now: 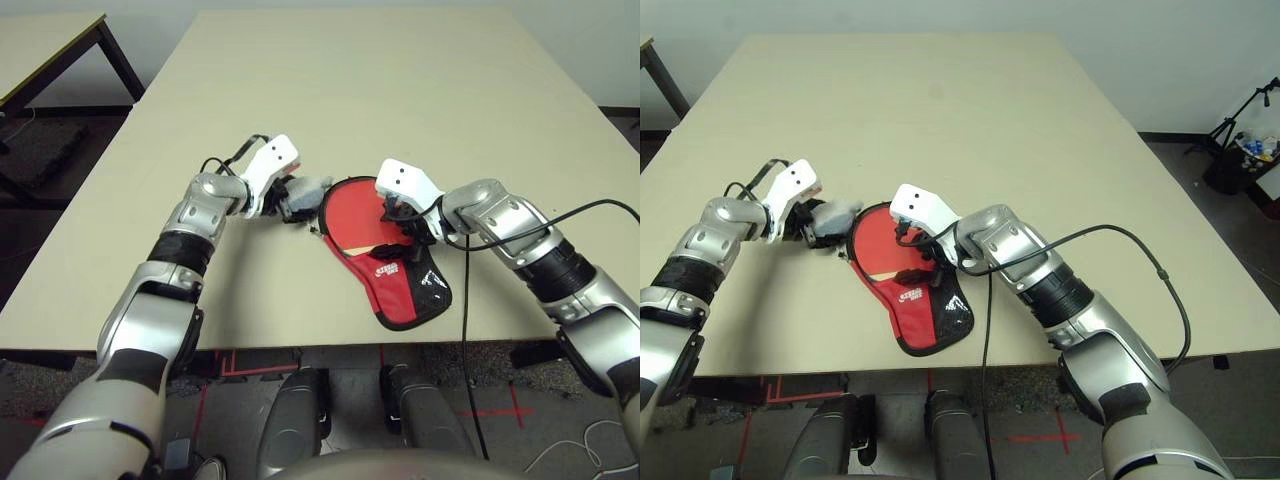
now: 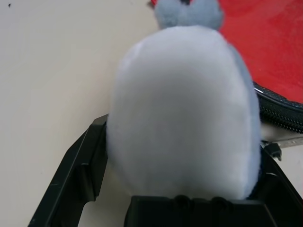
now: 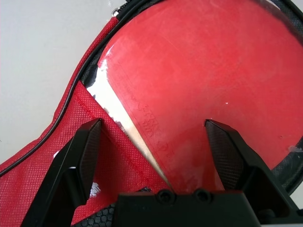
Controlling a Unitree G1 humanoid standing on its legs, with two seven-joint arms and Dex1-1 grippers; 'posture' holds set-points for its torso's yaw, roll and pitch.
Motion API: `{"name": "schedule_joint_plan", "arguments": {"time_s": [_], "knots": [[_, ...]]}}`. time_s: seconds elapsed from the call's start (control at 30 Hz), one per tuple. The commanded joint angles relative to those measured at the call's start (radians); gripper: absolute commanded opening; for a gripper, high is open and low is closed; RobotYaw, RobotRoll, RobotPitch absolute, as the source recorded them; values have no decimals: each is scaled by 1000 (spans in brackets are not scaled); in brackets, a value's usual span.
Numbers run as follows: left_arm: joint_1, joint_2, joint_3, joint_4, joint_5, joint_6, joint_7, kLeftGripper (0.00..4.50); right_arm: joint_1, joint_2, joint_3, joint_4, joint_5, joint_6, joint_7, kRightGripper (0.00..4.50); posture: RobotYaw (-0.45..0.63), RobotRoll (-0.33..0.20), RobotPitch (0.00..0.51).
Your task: Store the ping-pong paddle in its case and zip it.
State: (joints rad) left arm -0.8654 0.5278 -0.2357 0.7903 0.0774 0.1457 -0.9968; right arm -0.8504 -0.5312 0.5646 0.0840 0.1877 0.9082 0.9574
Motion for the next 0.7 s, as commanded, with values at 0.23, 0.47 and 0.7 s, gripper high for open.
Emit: {"name": "schedule_joint_plan", "arguments": {"time_s": [0.23, 0.47, 0.7], "knots": [[-17, 8, 7, 19, -3, 1, -67, 2305, 13, 15, -17, 7, -16, -9, 13, 4500, 3, 0, 99], [-32, -13, 28, 56, -3, -45, -33, 645, 29, 13, -10, 1, -20, -12, 18, 4500, 3, 0, 107], [-160, -49, 70, 282, 25, -111, 182, 575, 45, 9, 0, -4, -25, -5, 24, 4500, -2, 0, 118]]}}
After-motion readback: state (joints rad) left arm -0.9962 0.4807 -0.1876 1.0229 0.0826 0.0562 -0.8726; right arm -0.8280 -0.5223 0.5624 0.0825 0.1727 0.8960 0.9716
